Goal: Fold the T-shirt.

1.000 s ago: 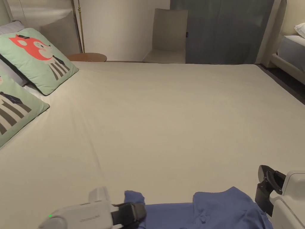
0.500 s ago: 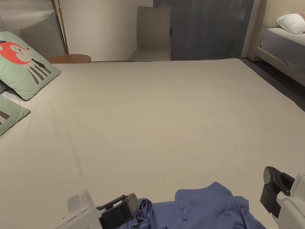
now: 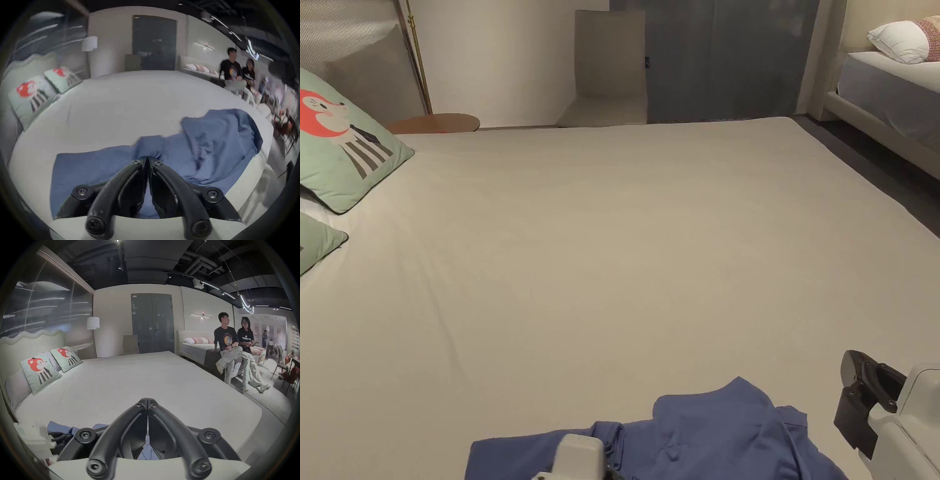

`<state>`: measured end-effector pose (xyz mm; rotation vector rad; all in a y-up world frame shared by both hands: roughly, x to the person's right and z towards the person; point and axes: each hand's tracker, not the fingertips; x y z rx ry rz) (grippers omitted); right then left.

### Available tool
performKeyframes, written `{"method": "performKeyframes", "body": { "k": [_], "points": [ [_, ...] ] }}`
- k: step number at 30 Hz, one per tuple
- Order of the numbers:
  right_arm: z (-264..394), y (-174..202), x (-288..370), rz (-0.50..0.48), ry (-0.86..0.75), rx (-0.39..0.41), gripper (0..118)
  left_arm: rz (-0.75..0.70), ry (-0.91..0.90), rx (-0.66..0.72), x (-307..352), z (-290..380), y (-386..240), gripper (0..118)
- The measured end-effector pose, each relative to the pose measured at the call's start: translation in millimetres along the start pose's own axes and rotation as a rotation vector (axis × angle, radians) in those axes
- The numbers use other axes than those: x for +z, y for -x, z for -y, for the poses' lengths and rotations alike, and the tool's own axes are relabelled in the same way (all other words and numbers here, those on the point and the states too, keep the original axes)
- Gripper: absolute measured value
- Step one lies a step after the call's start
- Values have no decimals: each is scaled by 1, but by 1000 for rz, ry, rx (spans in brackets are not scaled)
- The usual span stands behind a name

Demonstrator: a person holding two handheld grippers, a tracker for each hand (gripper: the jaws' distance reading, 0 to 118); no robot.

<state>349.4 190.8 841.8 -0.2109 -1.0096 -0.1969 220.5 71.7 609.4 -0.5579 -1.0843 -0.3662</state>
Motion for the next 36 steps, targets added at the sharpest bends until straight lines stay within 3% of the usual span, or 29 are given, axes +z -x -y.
{"method": "performKeyframes", "body": {
  "k": [5, 13, 17, 22, 23, 24, 25, 26, 27, 30, 34, 36],
  "points": [
    [-3, -9, 3, 24, -5, -7, 0, 139, 27, -43, -6, 0, -31, 1],
    [-5, -14, 5, 38, -12, -15, 0, 294, -55, 154, 24, -23, 3, 1],
    [-5, -11, 4, 33, -11, -17, 0, 314, -134, 327, 53, -36, 72, 1],
    [-4, -3, 0, 16, -6, -21, 0, 424, -122, 671, 73, -27, 185, 1],
    [-4, -1, 0, 10, -5, -21, 0, 414, -111, 718, 75, -22, 203, 4],
    [-4, 2, 0, 6, -5, -21, 0, 417, -99, 740, 75, -16, 218, 16],
    [-4, 4, -1, 2, -4, -18, 0, 439, -69, 742, 72, -11, 230, 41],
    [-5, 6, -1, -2, -3, -16, 0, 442, -14, 758, 68, -5, 242, 78],
    [-5, 8, -1, -10, -2, -13, 0, 437, 35, 774, 64, -1, 244, 78],
    [-7, 14, 0, -19, -5, -3, 0, 472, 93, 810, 48, 15, 254, 112],
    [-10, 19, 3, -21, -11, 11, 0, 578, 159, 934, 21, 32, 257, 110],
    [-11, 19, 3, -20, -13, 12, 0, 606, 190, 981, 8, 38, 249, 98]
  ]
}}
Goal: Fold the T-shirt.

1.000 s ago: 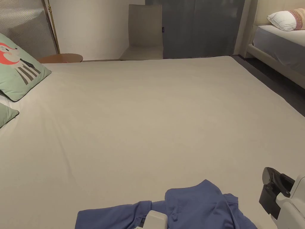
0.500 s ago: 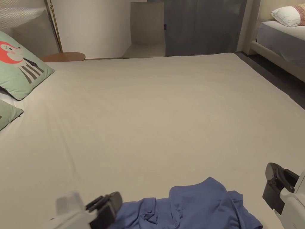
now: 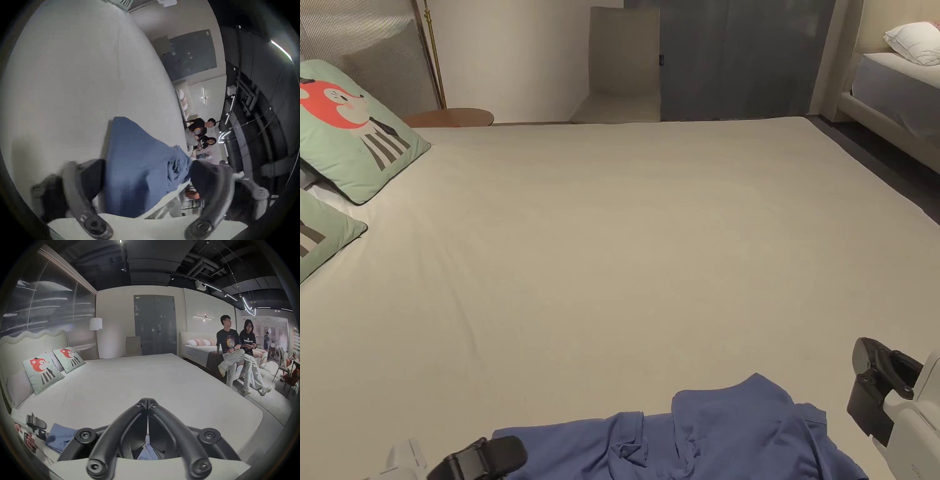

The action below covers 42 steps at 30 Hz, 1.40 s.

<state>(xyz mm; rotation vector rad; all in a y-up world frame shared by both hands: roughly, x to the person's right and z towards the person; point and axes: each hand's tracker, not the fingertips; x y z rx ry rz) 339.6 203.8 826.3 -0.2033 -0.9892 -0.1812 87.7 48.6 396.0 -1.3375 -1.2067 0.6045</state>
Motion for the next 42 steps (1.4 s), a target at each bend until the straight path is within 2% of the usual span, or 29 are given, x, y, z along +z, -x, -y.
{"method": "performKeyframes", "body": {
  "k": [1, 2, 3, 4, 5, 7, 11, 16, 20, 24, 29, 31, 37, 40, 42],
  "points": [
    [-1, 0, 1, 1, -1, 1, 0, 29, -39, -2, -3, 3, -1, 79],
    [-1, 1, 2, 3, -4, 4, 0, 18, -40, 13, -9, 3, -2, 48],
    [-2, 1, 3, 6, -6, 7, 0, -68, -32, 45, -18, 7, -3, 19],
    [-3, 1, 3, 7, -7, 7, 0, -139, -38, 25, -23, 10, -2, 11],
    [-3, 1, 4, 7, -8, 8, 0, -159, -45, 4, -26, 12, 0, 11],
    [-5, 1, 5, 10, -10, 12, 0, -68, -61, 75, -13, 9, 0, 11],
    [-7, 0, 6, 16, -17, 14, 0, -61, -93, 72, 21, 2, 1, 9],
    [-6, 2, 4, 8, -17, 5, 0, -102, -273, 94, 94, -8, 0, 9],
    [-1, 6, 0, -15, -7, -13, 0, -185, -325, 62, 133, -9, -10, 9],
    [1, 12, -2, -47, -1, -4, 0, -130, -306, -30, 135, -5, -49, 9],
    [-2, 9, -1, -56, -13, -12, 0, 31, -209, -171, 79, 3, -114, 9],
    [-2, 4, 2, -51, -18, -19, 0, 45, -141, -222, 41, 10, -134, 9],
    [0, -19, 14, -5, -27, -46, 0, -91, 34, -325, -86, 47, -156, 9],
    [-1, -32, 17, 21, -28, -65, 0, -282, 76, -443, -141, 77, -163, 9],
    [-2, -40, 21, 38, -36, -72, 0, -356, 81, -506, -168, 94, -162, 22]
  ]
}}
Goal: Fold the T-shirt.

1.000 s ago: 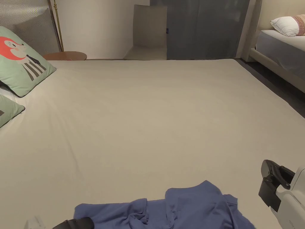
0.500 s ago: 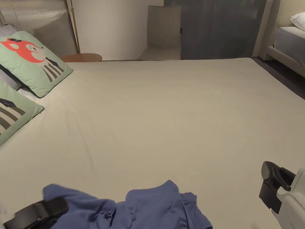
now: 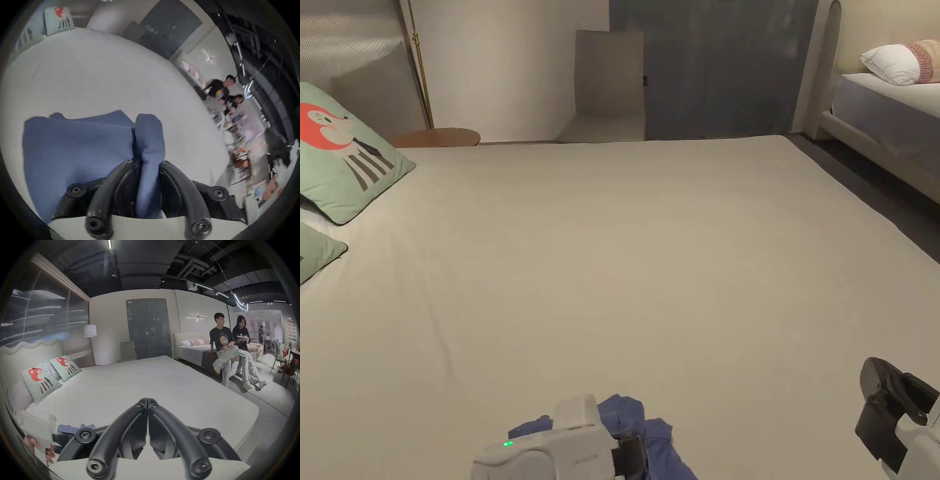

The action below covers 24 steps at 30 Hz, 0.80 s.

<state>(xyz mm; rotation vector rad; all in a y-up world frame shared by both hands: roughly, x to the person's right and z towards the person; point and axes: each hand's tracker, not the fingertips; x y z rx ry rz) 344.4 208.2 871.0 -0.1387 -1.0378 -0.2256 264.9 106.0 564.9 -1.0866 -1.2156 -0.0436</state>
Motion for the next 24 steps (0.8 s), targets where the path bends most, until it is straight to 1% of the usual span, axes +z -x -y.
{"method": "performKeyframes", "body": {
  "k": [1, 2, 4, 5, 6, 7, 9, 11, 12, 13, 14, 15, 16, 17, 19, 20, 24],
  "points": [
    [-1, -3, 1, 5, -3, -6, 0, -4, -6, 7, -6, 4, -3, 35],
    [0, -5, 2, 10, -5, -9, 0, 16, -13, 27, -8, 6, -3, 60],
    [0, -8, 3, 18, -8, -13, 0, 146, -49, 89, 2, 4, 1, 100],
    [1, -9, 3, 20, -8, -17, 0, 238, -54, 121, 10, 2, 3, 112],
    [1, -10, 3, 21, -6, -21, 0, 318, -53, 137, 19, -1, 5, 109],
    [2, -10, 2, 21, -4, -23, 0, 353, -66, 137, 28, -3, 7, 109],
    [4, -10, 1, 21, 1, -29, 0, 349, -190, 113, 52, -6, 8, 109],
    [6, -8, -1, 15, 7, -37, 0, 204, -306, 50, 72, -6, 10, 108],
    [8, -7, -2, 11, 10, -41, 0, 108, -357, -4, 78, -4, 10, 103],
    [9, -6, -3, 7, 13, -42, 0, 20, -391, -46, 78, 0, 6, 83],
    [10, -5, -4, 3, 15, -44, 0, -98, -411, -120, 76, 4, 3, 33],
    [11, -4, -5, -1, 18, -48, 0, -221, -410, -182, 70, 10, -1, 0],
    [11, -4, -6, -6, 20, -50, 0, -273, -410, -214, 63, 14, 0, 2],
    [12, -3, -7, -10, 23, -51, 0, -281, -400, -251, 55, 21, -1, 1],
    [13, -1, -7, -17, 26, -51, 0, -201, -336, -223, 44, 30, -2, 1],
    [13, -1, -7, -19, 28, -50, 0, -186, -325, -218, 38, 35, -5, 1],
    [13, -2, -6, -19, 30, -48, 0, -183, -235, -323, 1, 61, -28, 1]
  ]
}}
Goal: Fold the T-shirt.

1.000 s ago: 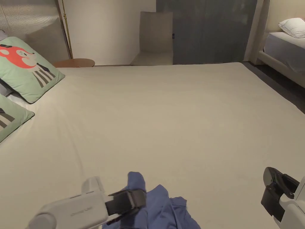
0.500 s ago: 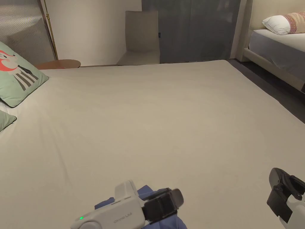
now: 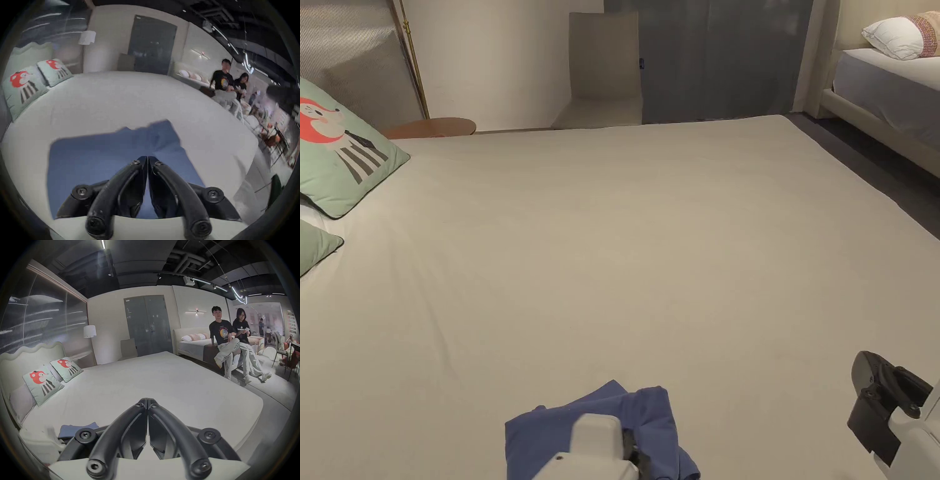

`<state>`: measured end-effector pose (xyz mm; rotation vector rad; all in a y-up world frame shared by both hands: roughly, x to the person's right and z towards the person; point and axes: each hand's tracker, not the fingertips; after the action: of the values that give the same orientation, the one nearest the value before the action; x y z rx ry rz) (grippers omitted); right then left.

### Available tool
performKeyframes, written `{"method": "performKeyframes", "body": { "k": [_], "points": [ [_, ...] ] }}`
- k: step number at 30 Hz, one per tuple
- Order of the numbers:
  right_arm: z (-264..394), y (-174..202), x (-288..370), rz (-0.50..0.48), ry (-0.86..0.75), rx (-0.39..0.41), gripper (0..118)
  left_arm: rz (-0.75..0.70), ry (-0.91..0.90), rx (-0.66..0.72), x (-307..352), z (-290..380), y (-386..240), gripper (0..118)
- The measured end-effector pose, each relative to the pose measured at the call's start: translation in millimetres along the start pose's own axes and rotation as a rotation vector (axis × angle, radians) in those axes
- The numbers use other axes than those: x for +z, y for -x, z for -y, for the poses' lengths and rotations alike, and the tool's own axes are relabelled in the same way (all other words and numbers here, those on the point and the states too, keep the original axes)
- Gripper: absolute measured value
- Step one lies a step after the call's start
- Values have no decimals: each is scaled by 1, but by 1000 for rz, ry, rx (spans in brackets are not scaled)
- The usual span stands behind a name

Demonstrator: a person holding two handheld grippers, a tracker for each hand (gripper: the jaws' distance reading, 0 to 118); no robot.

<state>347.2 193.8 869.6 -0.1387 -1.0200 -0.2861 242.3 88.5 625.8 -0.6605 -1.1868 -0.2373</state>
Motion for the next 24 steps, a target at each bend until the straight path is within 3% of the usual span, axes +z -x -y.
{"method": "performKeyframes", "body": {
  "k": [6, 12, 17, 20, 24],
  "points": [
    [-3, -11, 5, 31, -6, 2, 0, 75, 29, -14, -18, 7, -46, 2],
    [-5, -14, 5, 47, -5, -8, 0, 282, 86, 48, -18, -4, -55, 2],
    [-12, -3, 0, 20, -11, 10, 0, 295, -70, 165, 20, -34, -21, 2],
    [-10, 17, -12, -51, 6, 17, 0, 239, -195, 246, 57, -53, 25, 2],
    [17, 63, -40, -208, 122, 90, 0, 127, -299, 295, 101, -58, 93, 2]
  ]
}}
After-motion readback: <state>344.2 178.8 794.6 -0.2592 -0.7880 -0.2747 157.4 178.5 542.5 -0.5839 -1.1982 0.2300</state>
